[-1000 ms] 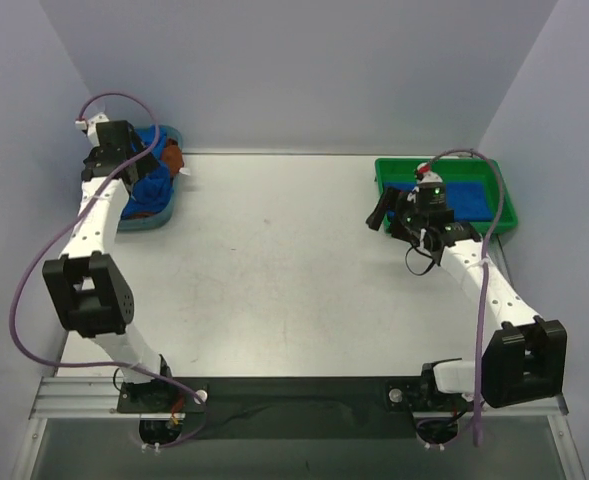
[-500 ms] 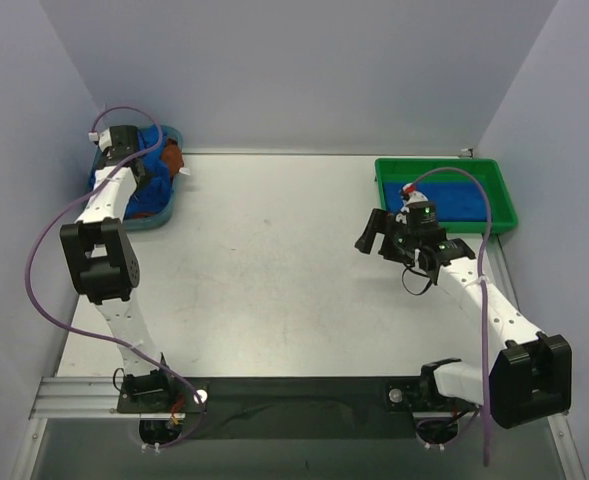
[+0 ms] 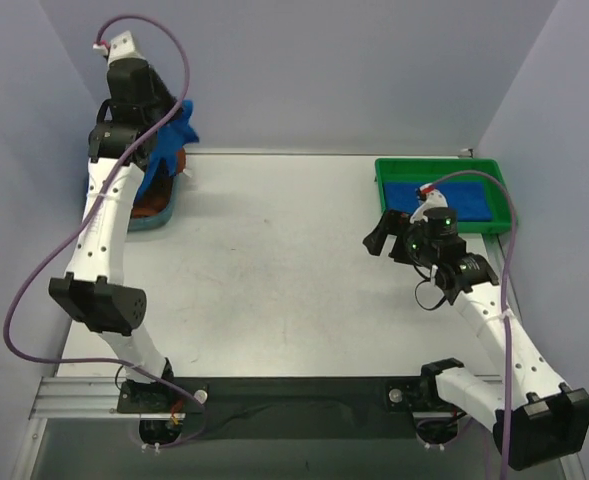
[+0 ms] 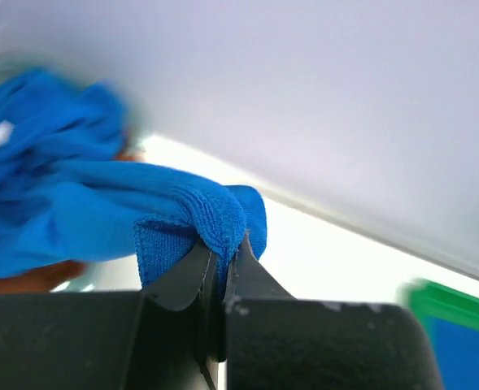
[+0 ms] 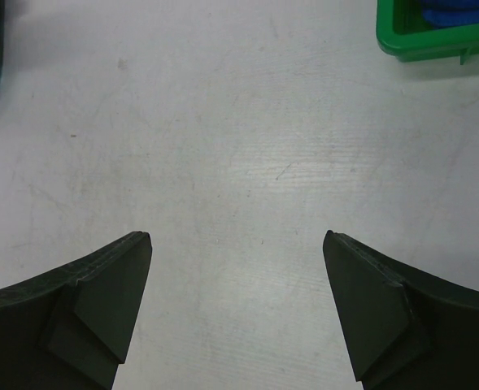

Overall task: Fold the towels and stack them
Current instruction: Grab crumpled towel, then move the towel to the center of the board

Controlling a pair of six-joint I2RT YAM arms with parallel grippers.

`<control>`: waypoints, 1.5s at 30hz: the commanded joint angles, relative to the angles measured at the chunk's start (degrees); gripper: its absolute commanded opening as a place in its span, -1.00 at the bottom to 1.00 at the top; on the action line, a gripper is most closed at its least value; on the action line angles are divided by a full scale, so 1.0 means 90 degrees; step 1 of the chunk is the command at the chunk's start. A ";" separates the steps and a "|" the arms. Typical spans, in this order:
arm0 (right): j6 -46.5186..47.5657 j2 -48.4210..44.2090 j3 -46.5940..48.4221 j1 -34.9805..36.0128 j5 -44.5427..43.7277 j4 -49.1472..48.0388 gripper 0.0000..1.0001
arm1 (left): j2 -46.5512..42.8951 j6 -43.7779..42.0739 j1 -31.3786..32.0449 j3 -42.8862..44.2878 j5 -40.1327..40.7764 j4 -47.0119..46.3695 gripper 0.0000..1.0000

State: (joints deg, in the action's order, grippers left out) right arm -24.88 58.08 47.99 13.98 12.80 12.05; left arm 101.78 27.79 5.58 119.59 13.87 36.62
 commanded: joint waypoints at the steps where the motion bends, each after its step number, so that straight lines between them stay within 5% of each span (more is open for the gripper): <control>1: 0.0216 -0.0447 0.0205 0.0029 -0.0201 0.0378 0.79 | -0.0732 -0.0070 0.0823 0.1076 -0.0631 -0.0104 -1.00; 6: 0.0333 -0.1003 0.0166 0.0029 -0.0260 0.0643 0.79 | -0.1151 -0.0109 0.1974 0.1293 -0.1013 -0.0133 -1.00; 10: 0.0411 -0.1346 0.0069 0.0029 -0.0279 0.0809 0.79 | -0.1893 -0.0021 0.2677 0.0075 -0.1335 -0.0377 -1.00; 13: 0.0509 -0.1493 0.0010 0.0029 -0.0153 0.0935 0.79 | -0.2652 0.0105 0.3196 -0.1574 -0.1472 -0.0650 -1.00; 18: 0.0577 -0.1717 -0.0273 0.0029 0.0013 0.1053 0.79 | -0.4244 0.0749 0.4231 -0.5650 -0.2018 -0.1519 -0.82; 24: 0.0675 -0.1553 -0.0537 0.0049 0.0180 0.1121 0.78 | -0.5397 0.1394 0.5989 -0.8333 -0.2518 -0.1579 -0.25; 30: 0.0314 -0.0772 -0.0693 0.0068 0.0005 0.1219 0.72 | -0.6221 0.1727 0.6059 -0.8318 -0.0977 -0.0476 0.60; 36: 0.0138 -0.0099 -0.0703 -0.0039 -0.0727 0.1161 0.40 | -0.4021 0.0556 0.5679 -0.6796 -0.0242 -0.0397 0.65; 45: 0.0060 0.1531 -0.0371 -0.0479 -0.0543 0.0429 0.06 | -0.0181 -0.0294 0.4487 -0.4491 -0.0877 -0.1130 0.58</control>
State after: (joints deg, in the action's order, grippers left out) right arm -23.51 68.03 41.80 10.11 8.97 18.44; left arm 93.89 29.52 47.51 73.41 7.27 28.58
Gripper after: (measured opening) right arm 0.533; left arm 0.795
